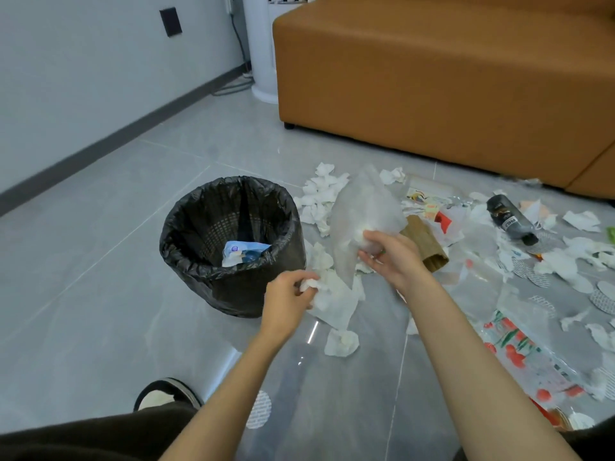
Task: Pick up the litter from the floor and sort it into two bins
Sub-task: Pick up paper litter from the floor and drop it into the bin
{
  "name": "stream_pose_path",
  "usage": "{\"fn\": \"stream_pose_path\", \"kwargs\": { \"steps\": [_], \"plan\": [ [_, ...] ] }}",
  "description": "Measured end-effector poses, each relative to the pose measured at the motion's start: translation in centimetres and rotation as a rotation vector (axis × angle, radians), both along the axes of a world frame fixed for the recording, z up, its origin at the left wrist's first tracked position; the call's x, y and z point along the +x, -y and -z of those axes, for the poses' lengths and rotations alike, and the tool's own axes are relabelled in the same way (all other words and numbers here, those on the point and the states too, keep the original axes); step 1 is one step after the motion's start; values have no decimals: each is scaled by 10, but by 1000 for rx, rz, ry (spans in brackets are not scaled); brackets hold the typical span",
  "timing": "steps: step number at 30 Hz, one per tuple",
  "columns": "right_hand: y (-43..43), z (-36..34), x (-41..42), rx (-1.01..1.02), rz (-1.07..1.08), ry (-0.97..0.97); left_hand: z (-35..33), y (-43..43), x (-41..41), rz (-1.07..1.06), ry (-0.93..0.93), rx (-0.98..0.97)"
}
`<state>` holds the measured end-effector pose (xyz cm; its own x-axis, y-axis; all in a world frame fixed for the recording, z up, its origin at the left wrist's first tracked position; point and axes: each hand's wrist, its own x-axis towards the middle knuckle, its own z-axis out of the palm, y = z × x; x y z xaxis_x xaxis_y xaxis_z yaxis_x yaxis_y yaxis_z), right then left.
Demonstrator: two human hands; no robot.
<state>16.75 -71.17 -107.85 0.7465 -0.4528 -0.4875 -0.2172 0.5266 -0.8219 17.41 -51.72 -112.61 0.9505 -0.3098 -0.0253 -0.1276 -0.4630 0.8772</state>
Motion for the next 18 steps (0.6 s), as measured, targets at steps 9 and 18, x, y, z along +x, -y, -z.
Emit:
{"fn": "stream_pose_path", "kwargs": {
  "steps": [9,18],
  "plan": [
    [-71,-58,64,-74,-148,156,-86,-68,57,-363,135,-29],
    [-121,-51,76,-348,-449,66,-74,-103,70,-453,-87,156]
  ]
}}
